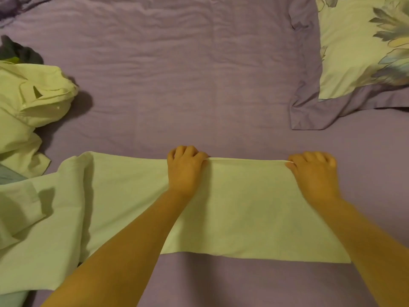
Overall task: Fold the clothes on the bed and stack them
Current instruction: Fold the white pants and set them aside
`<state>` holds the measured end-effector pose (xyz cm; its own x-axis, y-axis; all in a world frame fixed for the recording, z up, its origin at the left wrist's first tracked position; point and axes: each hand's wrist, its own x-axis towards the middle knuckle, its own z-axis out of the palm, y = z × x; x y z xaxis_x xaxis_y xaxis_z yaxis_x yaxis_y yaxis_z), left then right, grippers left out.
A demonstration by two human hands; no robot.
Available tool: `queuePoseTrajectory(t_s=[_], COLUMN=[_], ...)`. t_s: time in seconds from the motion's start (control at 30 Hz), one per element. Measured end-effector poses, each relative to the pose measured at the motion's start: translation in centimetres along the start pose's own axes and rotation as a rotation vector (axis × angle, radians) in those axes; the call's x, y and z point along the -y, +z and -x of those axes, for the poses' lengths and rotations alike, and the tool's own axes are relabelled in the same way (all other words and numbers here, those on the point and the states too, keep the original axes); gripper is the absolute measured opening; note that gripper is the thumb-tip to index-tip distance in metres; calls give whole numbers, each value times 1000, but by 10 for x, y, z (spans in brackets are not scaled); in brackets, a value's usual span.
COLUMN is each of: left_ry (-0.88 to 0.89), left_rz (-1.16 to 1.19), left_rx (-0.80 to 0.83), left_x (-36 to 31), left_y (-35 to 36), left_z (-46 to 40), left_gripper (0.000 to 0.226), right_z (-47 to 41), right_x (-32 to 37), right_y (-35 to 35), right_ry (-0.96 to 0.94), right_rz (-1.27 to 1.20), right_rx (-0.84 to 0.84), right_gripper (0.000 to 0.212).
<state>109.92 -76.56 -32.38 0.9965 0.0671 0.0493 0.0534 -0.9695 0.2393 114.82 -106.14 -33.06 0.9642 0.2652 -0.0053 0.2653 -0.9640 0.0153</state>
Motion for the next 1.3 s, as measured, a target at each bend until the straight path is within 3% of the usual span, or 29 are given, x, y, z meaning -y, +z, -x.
queuePoseTrajectory(t_s=[0.13, 0.2, 0.27, 0.33, 0.43, 0.53, 0.6, 0.67, 0.77, 0.9, 0.97, 1.03, 1.13, 1.2, 1.3], left_ry=[-108, 26, 243, 351, 300, 268, 256, 246, 233, 223, 224, 219, 221, 220, 102], left_rz=[0, 0, -1, -13, -33, -53, -72, -83, -92, -136, -150, -155, -147, -154, -185], left_rx=[-83, -107, -36, 91, 159, 201, 243, 277, 265, 226, 214, 219, 239, 263, 284], left_x=[-22, -34, -53, -71, -87, -88, -89, -91, -93, -76, -69, -69, -69, -60, -39], left_y=[18, 31, 43, 51, 54, 54, 51, 49, 47, 44, 45, 47, 43, 37, 23], left_z=[12, 32, 57, 83, 100, 101, 100, 99, 99, 112, 117, 117, 114, 117, 123], left_gripper=[25, 35, 43, 54, 66, 68, 68, 69, 68, 66, 66, 66, 65, 64, 62], right_z=[6, 4, -1, 10, 53, 97, 111, 115, 110, 108, 108, 103, 96, 96, 97], right_x=[-7, -14, -14, -12, -10, -2, 4, 3, -10, -16, -10, 4, 44, 55, 64], right_y=[3, 4, 1, -2, -8, -14, -16, -23, -31, -33, -29, -24, -9, 3, 0], right_ry=[137, 77, 106, 278, 413, 509, 553, 454, 407, 575, 412, 214, -109, -174, -84], right_rz=[-15, 49, -6, -192, -299, -377, -337, -282, -462, -477, -189, -96, -85, -36, -38], right_rx=[45, 42, 50, 40, 52, 108, 204, 311, 452, 340, 197, 123, 253, 351, 439], right_gripper=[43, 45, 43, 44, 69, 77, 74, 65, 47, 45, 54, 62, 56, 63, 69])
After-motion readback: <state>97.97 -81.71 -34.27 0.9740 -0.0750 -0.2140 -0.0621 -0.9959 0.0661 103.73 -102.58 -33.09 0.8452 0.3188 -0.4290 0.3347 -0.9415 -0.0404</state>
